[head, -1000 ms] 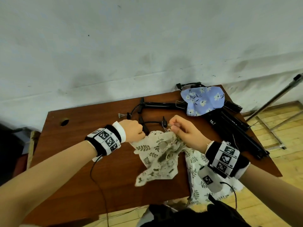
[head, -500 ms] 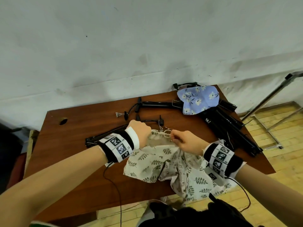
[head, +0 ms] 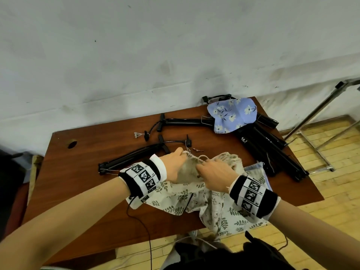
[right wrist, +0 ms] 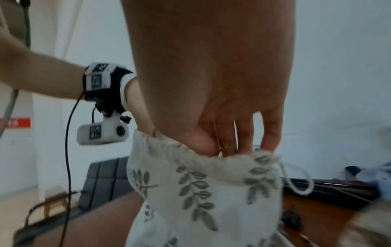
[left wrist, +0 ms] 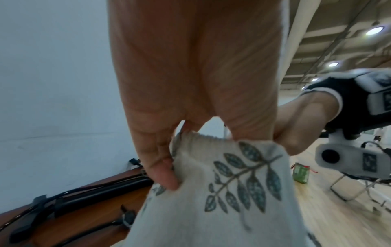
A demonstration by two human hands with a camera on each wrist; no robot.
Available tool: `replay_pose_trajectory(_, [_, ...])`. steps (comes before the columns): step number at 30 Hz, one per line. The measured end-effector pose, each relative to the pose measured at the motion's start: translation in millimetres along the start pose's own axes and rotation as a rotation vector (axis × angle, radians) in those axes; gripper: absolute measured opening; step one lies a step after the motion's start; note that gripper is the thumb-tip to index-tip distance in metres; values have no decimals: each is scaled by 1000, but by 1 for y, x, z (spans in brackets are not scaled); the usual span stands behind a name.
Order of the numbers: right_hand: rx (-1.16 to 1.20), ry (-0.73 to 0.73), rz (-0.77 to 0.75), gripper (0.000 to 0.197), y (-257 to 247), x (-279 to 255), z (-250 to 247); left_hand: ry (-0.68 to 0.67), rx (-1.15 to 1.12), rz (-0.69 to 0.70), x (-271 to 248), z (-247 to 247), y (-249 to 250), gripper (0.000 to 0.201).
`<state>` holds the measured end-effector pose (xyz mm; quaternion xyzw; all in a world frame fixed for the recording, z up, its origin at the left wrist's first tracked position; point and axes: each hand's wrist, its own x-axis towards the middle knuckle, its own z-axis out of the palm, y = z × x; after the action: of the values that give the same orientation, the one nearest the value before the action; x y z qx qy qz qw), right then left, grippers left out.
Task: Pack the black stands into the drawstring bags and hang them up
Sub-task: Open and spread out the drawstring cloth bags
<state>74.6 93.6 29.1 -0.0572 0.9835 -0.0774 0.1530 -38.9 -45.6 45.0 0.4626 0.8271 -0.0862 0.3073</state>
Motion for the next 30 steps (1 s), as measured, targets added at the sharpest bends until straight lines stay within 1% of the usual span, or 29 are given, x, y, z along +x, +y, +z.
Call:
replay_pose_trajectory(1, [23,44,-17,13,-6,1,-3,16,-31,18,-3,-1,3,64])
replay_pose_trajectory(2, [106,85,-21,12,-13,2,-7,38,-46,33,-5,0,5,67])
replay_pose_trajectory(3, [248,101,-8,11,-20,5,-8,60,-57,56,-8,-1,8,69])
replay_pose_trajectory(5, [564,87,25,14,-32,14,-6,120,-116,126,-15,-4,10,76])
replay_pose_trajectory(7, [753,43,68,18,-35,24,4,168,-145,198,-22,-7,10,90])
replay_pose_trajectory(8, [763,-22,84,17,-32,28,10,180,-105,211,-26,-9,7,96])
replay_pose_trajectory(10, [641,-182,141,26,-24,33,23,199,33,184,-35,-12,-1,99])
replay_pose_trajectory(11, [593,-233,186,29,-20,34,27,213,87,162,-39,-12,-4,95])
replay_pose_trajectory(12, [578,-249,219,29,-18,35,31,229,131,144,-44,-10,-7,88])
replay_pose_trajectory(13, [582,-235,240,28,-16,37,34,227,162,120,-48,-8,-9,83])
replay_pose_trajectory(15, [586,-213,251,25,-15,41,37,216,209,84,-52,-2,-11,80])
replay_pose_trajectory(18, [552,-237,241,24,-14,47,38,248,216,88,-55,-2,-13,86])
replay_pose_trajectory(22, [495,-215,217,22,-12,55,39,259,189,94,-53,-6,-19,91])
replay_pose_trajectory(25, [495,-280,197,27,-9,58,37,247,182,96,-45,-1,-23,95])
replay_pose_trajectory(27, [517,-301,152,33,-10,53,32,241,181,99,-40,1,-24,98])
replay_pose_trajectory(30, [571,-227,42,32,-14,38,12,231,164,128,-37,-1,-26,101])
